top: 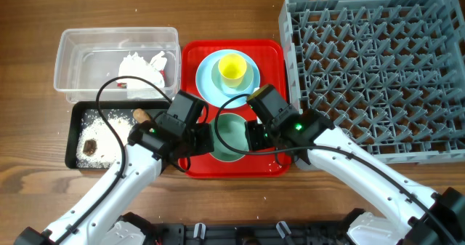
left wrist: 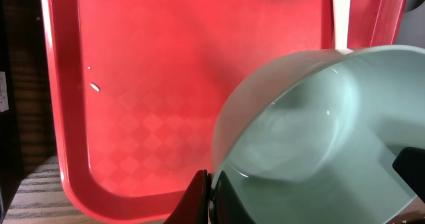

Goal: Sort waste into correct bins and load items into the dishwasher rack
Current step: 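Grasp the green bowl rim with the right gripper beside the left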

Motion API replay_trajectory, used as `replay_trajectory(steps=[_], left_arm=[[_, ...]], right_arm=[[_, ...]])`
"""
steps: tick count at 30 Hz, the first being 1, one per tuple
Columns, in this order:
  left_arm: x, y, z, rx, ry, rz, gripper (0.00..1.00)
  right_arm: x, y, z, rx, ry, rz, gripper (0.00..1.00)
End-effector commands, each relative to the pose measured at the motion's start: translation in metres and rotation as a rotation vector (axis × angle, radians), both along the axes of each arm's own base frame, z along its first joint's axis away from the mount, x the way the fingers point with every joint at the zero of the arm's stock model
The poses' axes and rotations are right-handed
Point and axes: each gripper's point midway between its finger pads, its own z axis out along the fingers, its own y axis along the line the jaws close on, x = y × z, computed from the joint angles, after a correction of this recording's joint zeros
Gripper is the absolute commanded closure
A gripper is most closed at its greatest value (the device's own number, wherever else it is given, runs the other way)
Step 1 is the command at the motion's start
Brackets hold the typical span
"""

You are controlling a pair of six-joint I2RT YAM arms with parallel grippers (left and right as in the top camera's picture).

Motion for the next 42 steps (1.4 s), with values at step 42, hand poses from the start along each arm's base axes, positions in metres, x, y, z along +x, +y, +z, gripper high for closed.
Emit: replay_trajectory(steps=[42], left_arm=[[-0.0027, -0.0071, 0.0039, -0.036, -0.008, -0.04, 0.96]], right_arm=[[0.0073, 0.0047, 0.0075, 0.017, -0.031, -0.021, 0.71]])
